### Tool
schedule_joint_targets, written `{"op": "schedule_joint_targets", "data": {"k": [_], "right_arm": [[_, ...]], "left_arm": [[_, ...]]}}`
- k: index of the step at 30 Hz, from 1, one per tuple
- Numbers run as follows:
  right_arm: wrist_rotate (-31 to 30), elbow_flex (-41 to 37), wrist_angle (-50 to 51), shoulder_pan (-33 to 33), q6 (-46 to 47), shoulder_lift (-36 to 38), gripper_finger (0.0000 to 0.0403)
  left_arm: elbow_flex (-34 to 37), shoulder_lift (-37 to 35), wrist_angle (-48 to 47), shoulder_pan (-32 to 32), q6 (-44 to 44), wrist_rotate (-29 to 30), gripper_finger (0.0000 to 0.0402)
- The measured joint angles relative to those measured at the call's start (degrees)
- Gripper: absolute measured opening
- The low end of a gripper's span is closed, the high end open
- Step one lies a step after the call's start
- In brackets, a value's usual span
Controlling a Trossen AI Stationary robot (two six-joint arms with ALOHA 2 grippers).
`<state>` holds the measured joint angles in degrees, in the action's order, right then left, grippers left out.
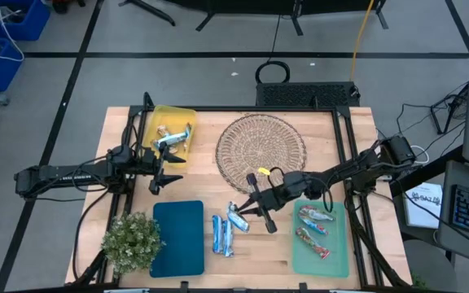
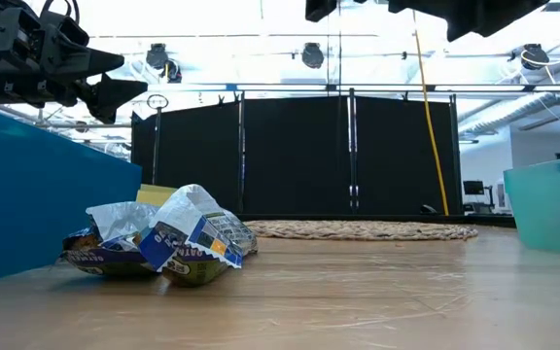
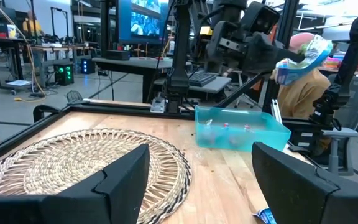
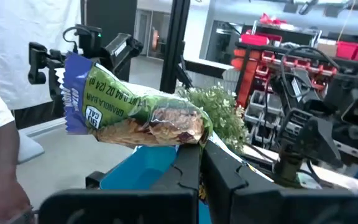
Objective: Pick and place Granola Bars by type
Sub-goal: Put the blue granola bar into the blue bin
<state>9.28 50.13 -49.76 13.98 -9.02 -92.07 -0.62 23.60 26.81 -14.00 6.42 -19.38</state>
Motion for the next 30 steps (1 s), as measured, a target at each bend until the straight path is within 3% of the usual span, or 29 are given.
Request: {"op": "schedule_joint_targets", "data": {"k": [7,23,30], "right_arm": [[0.22,2.18,-3.92,-0.02,1.65,-4.07,0.0000],[3.52,30.52,23.44,-0.49,2.55,-22.63,0.0000],[9.07,36.17,25.05,-3.46,7.35,-28.19,0.0000]], "left_arm": [[0.00,0.00,0.00,0.00,0.00,0.00,0.0283],[0.00,0.00,0.00,0.02,0.00,-0.02,0.0283],[0.00,0.01,0.00,0.02,0.00,-0.02,0.0283]]}}
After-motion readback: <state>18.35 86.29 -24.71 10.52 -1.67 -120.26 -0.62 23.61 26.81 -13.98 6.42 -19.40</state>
